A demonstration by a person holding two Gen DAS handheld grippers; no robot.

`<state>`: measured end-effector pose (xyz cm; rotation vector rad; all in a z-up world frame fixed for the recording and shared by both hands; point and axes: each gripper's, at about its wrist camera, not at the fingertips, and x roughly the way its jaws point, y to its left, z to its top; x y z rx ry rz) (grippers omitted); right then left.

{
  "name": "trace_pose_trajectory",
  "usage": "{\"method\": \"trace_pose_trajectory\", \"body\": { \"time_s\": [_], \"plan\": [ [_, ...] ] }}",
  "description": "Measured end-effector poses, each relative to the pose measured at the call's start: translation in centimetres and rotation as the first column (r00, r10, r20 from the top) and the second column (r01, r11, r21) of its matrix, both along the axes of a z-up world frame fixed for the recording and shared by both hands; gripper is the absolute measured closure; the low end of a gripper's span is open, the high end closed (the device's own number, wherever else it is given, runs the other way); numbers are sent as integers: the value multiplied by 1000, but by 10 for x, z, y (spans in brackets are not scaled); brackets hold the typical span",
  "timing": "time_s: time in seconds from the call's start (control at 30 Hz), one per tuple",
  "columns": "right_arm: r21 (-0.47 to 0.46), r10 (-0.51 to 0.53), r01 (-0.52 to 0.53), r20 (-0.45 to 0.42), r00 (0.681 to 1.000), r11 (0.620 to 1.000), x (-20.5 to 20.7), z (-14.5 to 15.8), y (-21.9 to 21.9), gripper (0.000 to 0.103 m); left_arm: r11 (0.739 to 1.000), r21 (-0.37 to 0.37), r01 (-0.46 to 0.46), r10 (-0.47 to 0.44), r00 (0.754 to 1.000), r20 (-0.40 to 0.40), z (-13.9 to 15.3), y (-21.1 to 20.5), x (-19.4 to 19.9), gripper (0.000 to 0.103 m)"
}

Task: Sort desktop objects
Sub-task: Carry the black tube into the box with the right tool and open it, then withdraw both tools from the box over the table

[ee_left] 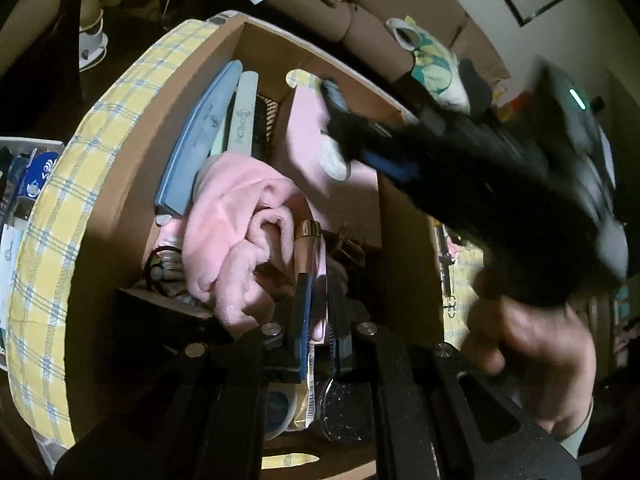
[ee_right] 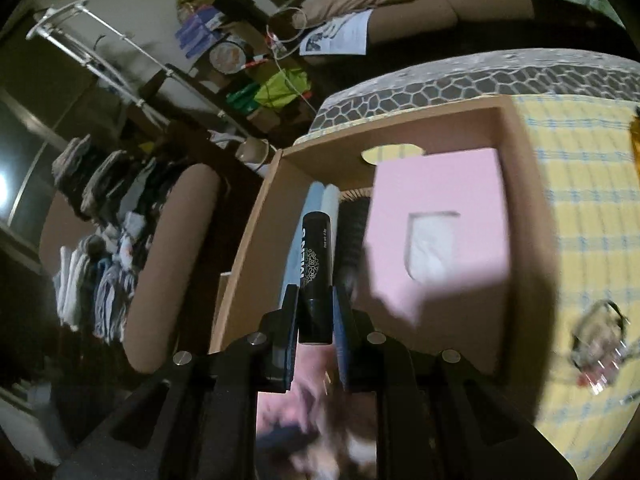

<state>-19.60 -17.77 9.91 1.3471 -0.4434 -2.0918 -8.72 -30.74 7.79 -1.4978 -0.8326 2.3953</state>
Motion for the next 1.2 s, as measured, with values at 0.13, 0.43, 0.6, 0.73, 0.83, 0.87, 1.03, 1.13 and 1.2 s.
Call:
{"method": "trace_pose_trajectory", "body": {
  "time_s": [0.13, 0.43, 0.6, 0.73, 0.83, 0.87, 1.03, 1.13, 1.2],
  "plan": [
    [38, -23, 21, 49, 999, 999, -27, -19, -25, 88, 1000, 15, 9, -9, 1000, 6, -2, 0, -3, 96],
    [49, -74, 70, 92, 993, 996, -42, -35, -16, 79, 997, 62, -35, 36, 999, -11, 6, -21, -1, 90],
    [60, -95, 92, 52, 994, 994, -33, -15, 3, 62, 993, 88, -83, 88, 995, -51, 20, -37, 5, 77],
    [92, -82, 83, -14, 996, 992, -17, 9, 17, 53, 992, 64, -108, 113, 991, -77, 29, -42, 7, 66],
    [115, -68, 76, -73, 995, 990, 4, 30, 33, 44, 994, 35, -108, 111, 990, -88, 33, -38, 8, 56],
    [124, -64, 75, -93, 994, 989, 12, 35, 37, 41, 994, 24, -104, 105, 990, -93, 35, -35, 7, 53],
    [168, -70, 99, -173, 982, 981, 52, 54, 73, 21, 997, -37, -61, 57, 991, -121, 47, -6, 12, 26],
    [225, -93, 141, -210, 973, 964, 73, 59, 98, 13, 998, -19, -55, 52, 991, -122, 49, 10, 16, 10],
    [261, -114, 177, -238, 964, 949, 85, 61, 116, 11, 999, -12, -39, 37, 993, -114, 49, 24, 19, 5]
  ]
}}
